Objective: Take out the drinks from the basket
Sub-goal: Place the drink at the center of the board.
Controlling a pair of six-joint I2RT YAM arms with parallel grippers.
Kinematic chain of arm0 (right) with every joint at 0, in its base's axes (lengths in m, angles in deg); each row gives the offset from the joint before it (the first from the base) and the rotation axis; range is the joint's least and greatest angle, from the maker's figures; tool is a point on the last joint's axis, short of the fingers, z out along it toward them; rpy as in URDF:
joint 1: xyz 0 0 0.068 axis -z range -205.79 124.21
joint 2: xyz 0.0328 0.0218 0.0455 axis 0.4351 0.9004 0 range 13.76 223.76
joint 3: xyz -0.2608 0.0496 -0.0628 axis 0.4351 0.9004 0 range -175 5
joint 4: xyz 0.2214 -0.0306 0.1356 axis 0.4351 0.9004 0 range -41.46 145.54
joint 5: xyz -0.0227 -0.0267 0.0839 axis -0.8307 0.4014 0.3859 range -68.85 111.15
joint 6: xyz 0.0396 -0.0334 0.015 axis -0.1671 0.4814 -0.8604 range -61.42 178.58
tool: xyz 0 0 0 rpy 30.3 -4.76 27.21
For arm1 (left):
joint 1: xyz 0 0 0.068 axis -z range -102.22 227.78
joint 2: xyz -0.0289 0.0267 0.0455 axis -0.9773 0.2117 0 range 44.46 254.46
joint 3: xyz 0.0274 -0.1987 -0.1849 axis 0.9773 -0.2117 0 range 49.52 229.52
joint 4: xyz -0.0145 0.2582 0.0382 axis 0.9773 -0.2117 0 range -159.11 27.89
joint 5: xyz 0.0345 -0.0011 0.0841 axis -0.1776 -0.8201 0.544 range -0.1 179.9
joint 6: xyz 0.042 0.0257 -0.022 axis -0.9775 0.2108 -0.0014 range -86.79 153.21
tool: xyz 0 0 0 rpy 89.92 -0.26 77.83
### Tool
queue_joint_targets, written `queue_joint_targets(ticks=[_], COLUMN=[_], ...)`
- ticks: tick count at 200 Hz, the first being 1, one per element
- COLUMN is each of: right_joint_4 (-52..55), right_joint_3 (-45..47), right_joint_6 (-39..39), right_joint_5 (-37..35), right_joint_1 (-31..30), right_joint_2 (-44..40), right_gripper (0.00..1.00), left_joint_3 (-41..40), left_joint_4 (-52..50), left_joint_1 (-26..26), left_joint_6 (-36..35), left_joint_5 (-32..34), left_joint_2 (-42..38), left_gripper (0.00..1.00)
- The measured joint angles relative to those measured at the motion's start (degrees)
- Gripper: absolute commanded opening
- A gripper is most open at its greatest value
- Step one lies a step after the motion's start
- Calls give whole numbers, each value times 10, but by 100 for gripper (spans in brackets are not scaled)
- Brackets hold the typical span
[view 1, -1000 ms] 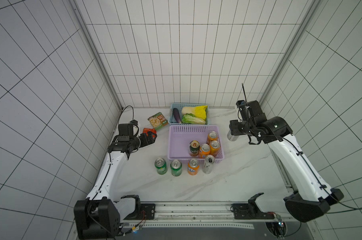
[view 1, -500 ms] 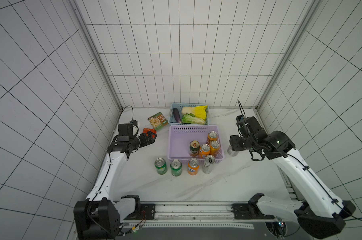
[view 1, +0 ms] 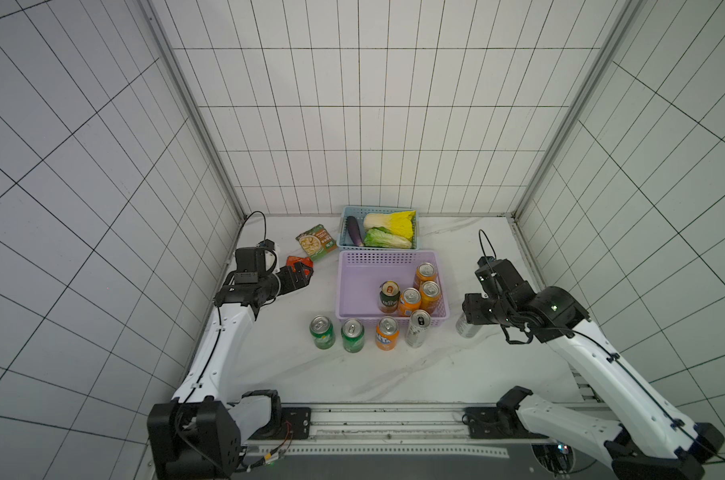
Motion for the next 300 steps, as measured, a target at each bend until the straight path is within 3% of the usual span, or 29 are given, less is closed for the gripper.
queue_joint_targets(ticks=[121, 300], right_joint_4=[-127, -202], right_joint_3=[144, 195], right_joint_6=[-32, -38], right_joint_5=[25, 42], right_joint_1=[0, 0], right_joint_2=[-5, 40], right_gripper=[47, 50], left_joint_3=[0, 0], left_joint_4=[0, 0], left_joint_1=[0, -1], left_joint_6=[0, 0], left_joint_5=[0, 0], left_joint_2=[0, 0], left_gripper=[98, 98])
